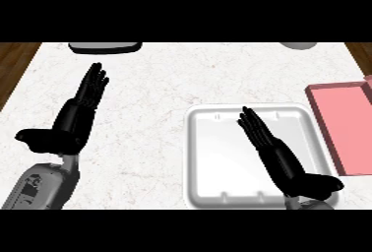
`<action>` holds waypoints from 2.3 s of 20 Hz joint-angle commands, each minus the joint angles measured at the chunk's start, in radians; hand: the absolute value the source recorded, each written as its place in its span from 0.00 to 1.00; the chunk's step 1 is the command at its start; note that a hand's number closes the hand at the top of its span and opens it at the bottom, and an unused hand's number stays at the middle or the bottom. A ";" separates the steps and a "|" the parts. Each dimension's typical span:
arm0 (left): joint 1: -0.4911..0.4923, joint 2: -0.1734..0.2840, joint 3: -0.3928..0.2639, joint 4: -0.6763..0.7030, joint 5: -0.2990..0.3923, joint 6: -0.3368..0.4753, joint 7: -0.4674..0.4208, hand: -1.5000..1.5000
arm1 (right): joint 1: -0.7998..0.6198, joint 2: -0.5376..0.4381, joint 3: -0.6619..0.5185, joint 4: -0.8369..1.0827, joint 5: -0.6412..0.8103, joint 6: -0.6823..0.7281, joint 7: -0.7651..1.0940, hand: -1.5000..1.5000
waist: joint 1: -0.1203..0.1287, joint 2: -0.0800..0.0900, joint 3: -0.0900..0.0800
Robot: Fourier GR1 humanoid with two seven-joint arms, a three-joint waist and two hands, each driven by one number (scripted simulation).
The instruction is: Pick the lemon from the tray and place it in the cardboard box
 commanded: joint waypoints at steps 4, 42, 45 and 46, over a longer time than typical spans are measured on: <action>0.052 0.008 0.088 0.004 0.038 0.072 0.091 0.50 | 0.050 -0.108 -0.390 0.045 -0.105 -0.144 -0.058 1.00 | -0.021 -0.006 -0.026; 0.135 -0.023 0.197 -0.065 0.088 -0.021 0.239 0.50 | 0.032 -0.485 -0.295 -0.289 0.239 0.195 0.665 0.00 | 0.010 -0.006 -0.028; 0.153 -0.073 0.165 -0.115 0.027 0.023 0.252 0.50 | 0.048 -0.431 -0.307 -0.301 0.280 0.226 0.696 0.00 | 0.009 -0.007 -0.028; 0.145 -0.071 0.155 -0.140 0.039 0.022 0.287 0.50 | -0.079 -0.410 -0.272 -0.197 0.274 0.219 0.736 0.00 | 0.017 -0.005 -0.028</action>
